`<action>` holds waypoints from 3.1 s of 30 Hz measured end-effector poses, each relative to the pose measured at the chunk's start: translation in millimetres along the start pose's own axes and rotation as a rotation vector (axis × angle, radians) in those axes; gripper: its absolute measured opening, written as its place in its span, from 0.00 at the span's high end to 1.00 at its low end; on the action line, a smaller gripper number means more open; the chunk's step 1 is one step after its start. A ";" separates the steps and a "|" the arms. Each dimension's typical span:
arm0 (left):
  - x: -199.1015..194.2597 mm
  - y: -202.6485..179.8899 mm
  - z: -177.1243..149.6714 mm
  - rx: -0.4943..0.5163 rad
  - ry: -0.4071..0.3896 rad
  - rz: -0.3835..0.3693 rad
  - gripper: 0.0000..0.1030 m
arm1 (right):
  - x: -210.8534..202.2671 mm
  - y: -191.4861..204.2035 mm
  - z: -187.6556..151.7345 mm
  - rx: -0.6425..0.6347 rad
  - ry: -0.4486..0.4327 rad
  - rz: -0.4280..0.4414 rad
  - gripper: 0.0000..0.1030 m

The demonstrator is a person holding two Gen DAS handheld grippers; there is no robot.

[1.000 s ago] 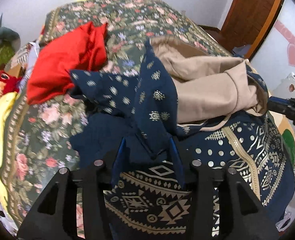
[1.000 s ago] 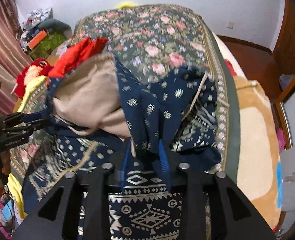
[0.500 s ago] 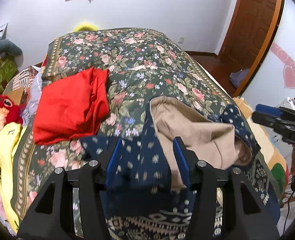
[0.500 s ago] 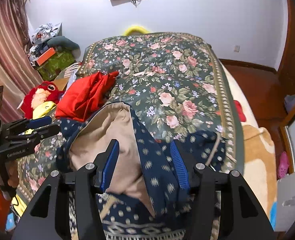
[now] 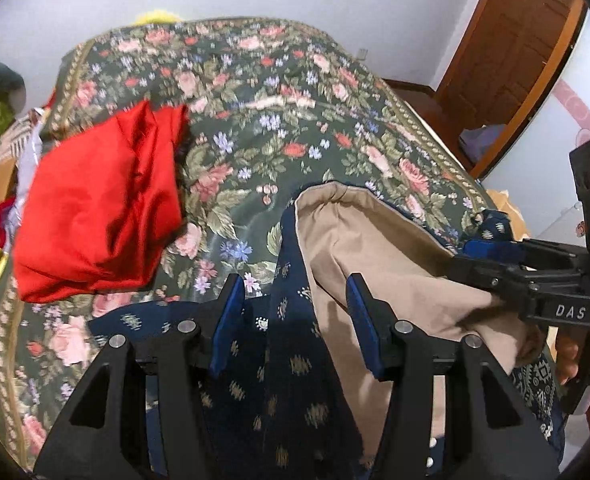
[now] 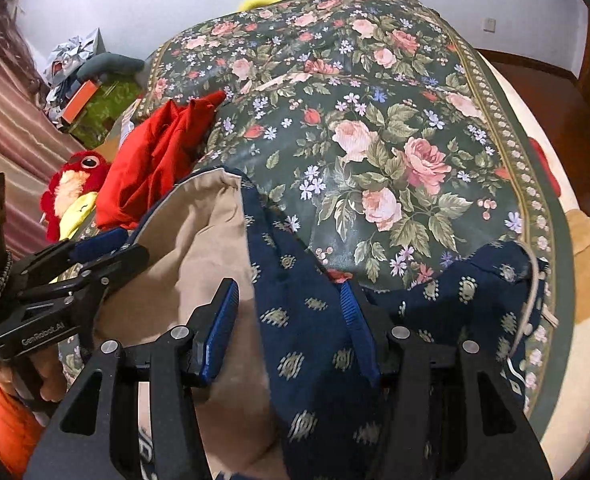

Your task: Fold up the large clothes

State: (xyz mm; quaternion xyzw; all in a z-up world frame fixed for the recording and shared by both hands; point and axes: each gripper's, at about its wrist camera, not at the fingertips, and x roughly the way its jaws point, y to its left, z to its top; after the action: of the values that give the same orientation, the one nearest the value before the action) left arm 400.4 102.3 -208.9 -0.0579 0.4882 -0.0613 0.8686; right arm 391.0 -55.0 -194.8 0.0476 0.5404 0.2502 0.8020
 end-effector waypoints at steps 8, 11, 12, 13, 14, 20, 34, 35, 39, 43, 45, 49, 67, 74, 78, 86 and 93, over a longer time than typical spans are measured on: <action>22.8 9.9 0.1 -0.055 0.031 -0.017 0.56 | 13.4 -4.4 -1.6 -0.004 0.007 0.005 0.56; 24.5 8.9 -1.7 -0.050 0.045 -0.020 0.78 | 15.5 -2.8 -1.4 -0.024 0.006 0.004 0.82; 23.3 7.8 -2.4 -0.048 0.049 -0.032 0.81 | 15.3 -2.8 -1.4 -0.020 0.009 0.005 0.87; 20.7 6.3 -2.8 -0.046 0.047 -0.038 0.86 | 13.2 -3.0 -1.9 -0.014 0.007 0.010 0.88; 18.4 4.8 -2.4 -0.042 0.043 -0.039 0.87 | 9.1 -2.9 -2.5 -0.008 -0.002 0.016 0.89; -27.0 -8.3 3.4 -0.009 -0.037 -0.065 0.92 | -35.1 6.3 -3.4 -0.029 -0.086 0.051 0.90; -100.7 -39.5 -29.9 0.042 -0.046 -0.097 0.71 | -115.6 33.4 -78.9 -0.139 -0.149 0.122 0.91; -98.5 -39.9 -34.3 0.040 -0.039 -0.097 0.60 | -116.7 33.3 -84.4 -0.144 -0.147 0.120 0.91; -78.0 -43.5 -51.3 0.051 0.016 -0.058 0.56 | -117.4 31.4 -103.2 -0.151 -0.135 0.104 0.91; -57.2 -44.6 -59.4 0.058 0.044 0.002 0.68 | -111.8 24.3 -113.9 -0.123 -0.114 0.094 0.91; -58.8 -46.3 -63.4 0.059 0.032 -0.002 0.87 | -108.4 20.1 -117.6 -0.103 -0.103 0.090 0.91; -88.2 -50.4 -80.0 0.066 -0.048 -0.068 0.89 | -106.3 15.5 -130.4 -0.092 -0.097 0.080 0.91; -88.2 -6.5 -193.4 -0.081 0.051 -0.157 0.84 | -85.7 0.0 -172.2 -0.027 -0.029 0.059 0.90; -101.0 9.1 -210.0 -0.075 0.083 -0.050 0.69 | -105.5 -1.4 -173.4 -0.025 -0.037 0.048 0.86; -112.8 26.8 -209.3 -0.095 0.069 0.011 0.68 | -123.3 -10.8 -171.2 0.005 -0.061 0.045 0.81; -124.7 57.2 -176.6 -0.170 0.007 0.080 0.38 | -150.1 -34.9 -150.0 0.085 -0.157 -0.006 0.58; -107.6 77.1 -134.4 -0.242 -0.018 0.080 0.25 | -138.9 -58.0 -118.3 0.167 -0.181 -0.093 0.29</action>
State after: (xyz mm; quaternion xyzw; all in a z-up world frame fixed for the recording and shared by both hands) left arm 233.8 190.4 -200.2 -0.1432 0.4862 0.0332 0.8614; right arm 265.5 -191.4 -146.5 0.1115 0.4864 0.1615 0.8514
